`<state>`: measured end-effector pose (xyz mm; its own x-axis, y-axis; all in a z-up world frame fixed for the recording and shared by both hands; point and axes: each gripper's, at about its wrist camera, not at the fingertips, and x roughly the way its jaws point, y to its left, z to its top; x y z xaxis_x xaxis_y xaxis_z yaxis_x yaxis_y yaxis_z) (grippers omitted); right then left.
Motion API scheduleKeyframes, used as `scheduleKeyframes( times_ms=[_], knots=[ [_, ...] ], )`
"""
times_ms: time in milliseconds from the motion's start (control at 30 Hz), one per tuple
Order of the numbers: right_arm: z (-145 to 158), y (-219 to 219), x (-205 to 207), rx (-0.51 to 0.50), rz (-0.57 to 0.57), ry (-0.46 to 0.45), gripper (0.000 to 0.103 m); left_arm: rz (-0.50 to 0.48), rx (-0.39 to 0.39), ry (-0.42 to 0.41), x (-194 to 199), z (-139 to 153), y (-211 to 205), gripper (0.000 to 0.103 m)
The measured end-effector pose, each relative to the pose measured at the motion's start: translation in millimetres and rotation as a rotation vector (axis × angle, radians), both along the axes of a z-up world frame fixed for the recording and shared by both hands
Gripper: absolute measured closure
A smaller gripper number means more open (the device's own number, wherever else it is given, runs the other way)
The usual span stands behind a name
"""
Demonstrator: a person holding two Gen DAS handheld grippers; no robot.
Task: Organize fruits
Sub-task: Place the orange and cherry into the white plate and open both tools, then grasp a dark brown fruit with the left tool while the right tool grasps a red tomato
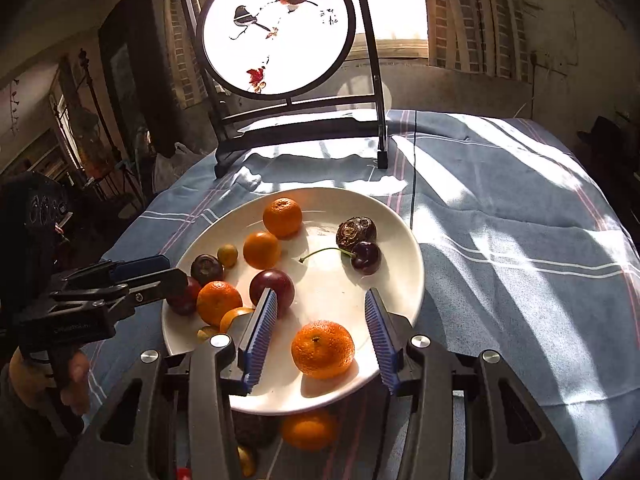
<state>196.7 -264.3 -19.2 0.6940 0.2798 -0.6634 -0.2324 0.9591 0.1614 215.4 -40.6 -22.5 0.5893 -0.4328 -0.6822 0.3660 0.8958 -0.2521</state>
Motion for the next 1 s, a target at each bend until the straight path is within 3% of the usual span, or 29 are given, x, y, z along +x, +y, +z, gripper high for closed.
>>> scheduleKeyframes(
  times_ms=[167, 333, 533, 833, 900, 1000],
  knots=[
    [-8.1, -10.8, -54.0, 0.018, 0.026, 0.011, 0.057, -0.067, 0.140, -0.027, -51.4, -12.3, 2.8, 0.041],
    [-20.6, -17.3, -97.2, 0.028, 0.018, 0.011, 0.057, -0.119, 0.250, -0.013, -74.0, -40.7, 6.4, 0.041],
    [-28.5, -19.9, -121.5, 0.040, 0.011, 0.011, 0.057, -0.152, 0.263, 0.019, -67.5, -55.7, -3.2, 0.046],
    [-29.9, -10.6, -128.5, 0.027, 0.042, 0.018, 0.057, -0.191, 0.311, 0.059, -43.4, -64.9, -24.3, 0.045],
    [-32.5, -2.5, -131.0, 0.012, 0.081, 0.038, 0.057, -0.190, 0.306, 0.050, -45.8, -63.5, -22.9, 0.061],
    [-36.2, 16.0, -140.5, -0.025, 0.156, 0.056, 0.057, -0.182, 0.308, 0.024, -61.2, -58.5, -19.1, 0.061]
  ],
)
